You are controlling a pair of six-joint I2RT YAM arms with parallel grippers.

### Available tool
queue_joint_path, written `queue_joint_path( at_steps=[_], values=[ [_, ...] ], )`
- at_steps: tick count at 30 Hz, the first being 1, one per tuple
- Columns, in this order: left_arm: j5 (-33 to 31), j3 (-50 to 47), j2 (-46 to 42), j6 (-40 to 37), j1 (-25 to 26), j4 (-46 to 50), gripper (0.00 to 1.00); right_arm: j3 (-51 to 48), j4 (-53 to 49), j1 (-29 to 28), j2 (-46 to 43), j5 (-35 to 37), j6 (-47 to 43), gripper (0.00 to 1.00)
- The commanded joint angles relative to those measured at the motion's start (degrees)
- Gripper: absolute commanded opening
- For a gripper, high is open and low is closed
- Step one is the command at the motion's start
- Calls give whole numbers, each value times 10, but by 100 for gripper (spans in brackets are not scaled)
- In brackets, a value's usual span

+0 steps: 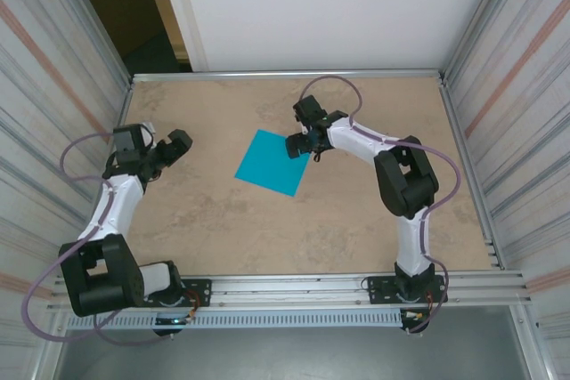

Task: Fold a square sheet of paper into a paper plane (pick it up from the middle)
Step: Move the square sheet of paper to the center of the table.

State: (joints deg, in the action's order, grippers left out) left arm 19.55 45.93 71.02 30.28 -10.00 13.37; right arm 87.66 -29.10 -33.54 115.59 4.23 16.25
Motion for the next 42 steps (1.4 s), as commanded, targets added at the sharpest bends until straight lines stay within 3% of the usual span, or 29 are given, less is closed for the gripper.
queue_joint_path(
  at_steps=[1, 9, 12, 22, 33, 37, 42],
  values=[
    [31, 20, 11, 9, 8, -12, 98, 25, 38, -30, 0, -104, 143, 86],
    [38, 27, 28, 7, 22, -7, 99, 116, 48, -65, 115, -135, 286, 45],
    [42, 29, 32, 1, 27, -4, 99, 136, 56, -67, 142, -142, 293, 39],
    [55, 35, 50, -1, 39, 0, 99, 127, 16, -71, 175, -168, 243, 38],
    [91, 40, 91, 7, 70, -2, 99, -103, -12, -70, 55, -222, 74, 40],
    [92, 45, 115, 11, 120, -7, 99, -127, 11, -43, -25, -265, 111, 43],
    [105, 69, 154, 37, 205, -8, 97, -159, 31, -1, -119, -175, 239, 61]
  ],
)
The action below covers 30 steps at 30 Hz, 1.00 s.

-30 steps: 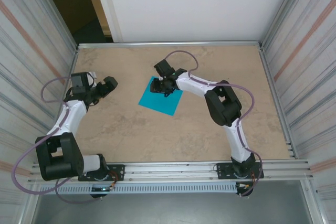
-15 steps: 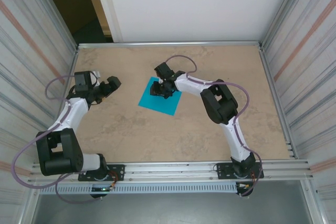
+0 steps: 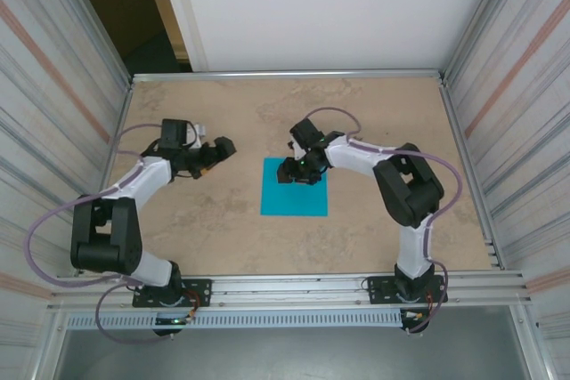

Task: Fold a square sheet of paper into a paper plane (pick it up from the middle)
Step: Move the square sheet of paper to the center of the table, then first fold in half a square sheet of paper at the center of the table.

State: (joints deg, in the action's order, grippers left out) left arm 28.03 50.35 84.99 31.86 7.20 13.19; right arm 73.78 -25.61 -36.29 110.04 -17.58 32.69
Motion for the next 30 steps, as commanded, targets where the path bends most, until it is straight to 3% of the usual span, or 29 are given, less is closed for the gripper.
queue_joint_path(
  at_steps=[1, 5, 11, 17, 25, 27, 30],
  values=[
    [21, 30, 23, 27, 50, -6, 97, -42, 12, 38, -77, 40, 98, 61],
    [25, 70, 70, 38, 123, 9, 95, -120, 51, 73, -123, 32, 149, 61],
    [37, 118, 130, 54, 188, 23, 91, -142, 33, 97, -132, 1, 118, 54],
    [52, 128, 173, 59, 198, 22, 79, -148, 31, 98, -116, -19, 105, 44],
    [50, 137, 199, 55, 203, 25, 68, -141, 25, 98, -85, -10, 101, 44],
    [49, 140, 205, 54, 204, 27, 59, -141, 25, 98, -78, -9, 100, 45],
    [47, 144, 215, 54, 206, 29, 58, -139, 25, 98, -68, -12, 97, 45]
  ],
)
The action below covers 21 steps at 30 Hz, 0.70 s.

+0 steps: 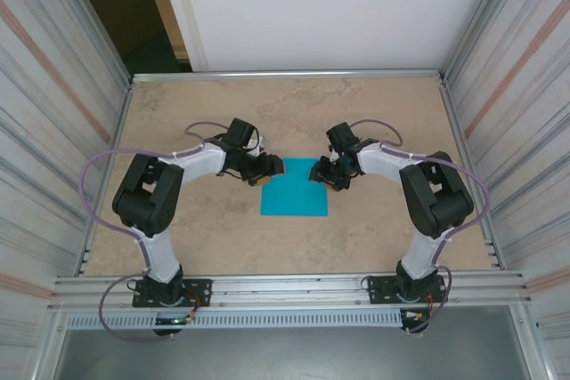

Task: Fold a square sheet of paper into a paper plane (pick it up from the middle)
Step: First fold in half a square sheet of paper at the center of the table.

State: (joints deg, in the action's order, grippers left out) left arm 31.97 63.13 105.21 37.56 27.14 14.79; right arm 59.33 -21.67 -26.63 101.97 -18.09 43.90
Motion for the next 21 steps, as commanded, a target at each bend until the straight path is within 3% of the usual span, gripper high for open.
queue_joint_path(
  at_steps=[1, 14, 21],
  values=[
    [6, 18, 17, -4, 8, 13, 59, 5, -15, 2, 16, -6, -15, 45],
    [-22, -23, 38, 0, 10, -24, 58, 3, -12, 1, 47, -7, -22, 45],
    [-13, -76, 10, 23, 9, -98, 74, 7, -1, 2, 58, -23, -23, 45]
  ],
)
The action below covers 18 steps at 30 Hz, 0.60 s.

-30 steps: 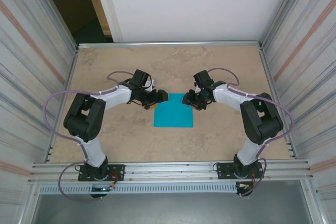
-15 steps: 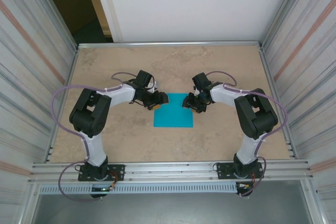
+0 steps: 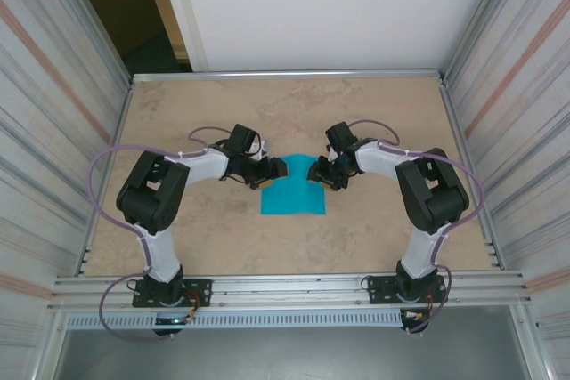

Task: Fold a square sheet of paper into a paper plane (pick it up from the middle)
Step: First fold in half a square sheet of paper at the center of the table.

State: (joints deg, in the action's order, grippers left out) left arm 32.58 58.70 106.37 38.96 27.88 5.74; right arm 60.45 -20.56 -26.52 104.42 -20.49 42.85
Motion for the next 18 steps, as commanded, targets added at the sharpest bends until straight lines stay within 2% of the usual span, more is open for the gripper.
queue_joint_path(
  at_steps=[1, 8, 18],
  values=[
    [-22, -36, -6, 9, 2, -10, 76, -4, -8, 1, 36, -2, -13, 45],
    [-12, -53, -19, 13, 0, -38, 85, 16, 6, -14, 56, -22, -17, 42],
    [-12, -46, -14, 16, 0, -19, 85, 41, 42, -40, 92, -49, 9, 37]
  ],
)
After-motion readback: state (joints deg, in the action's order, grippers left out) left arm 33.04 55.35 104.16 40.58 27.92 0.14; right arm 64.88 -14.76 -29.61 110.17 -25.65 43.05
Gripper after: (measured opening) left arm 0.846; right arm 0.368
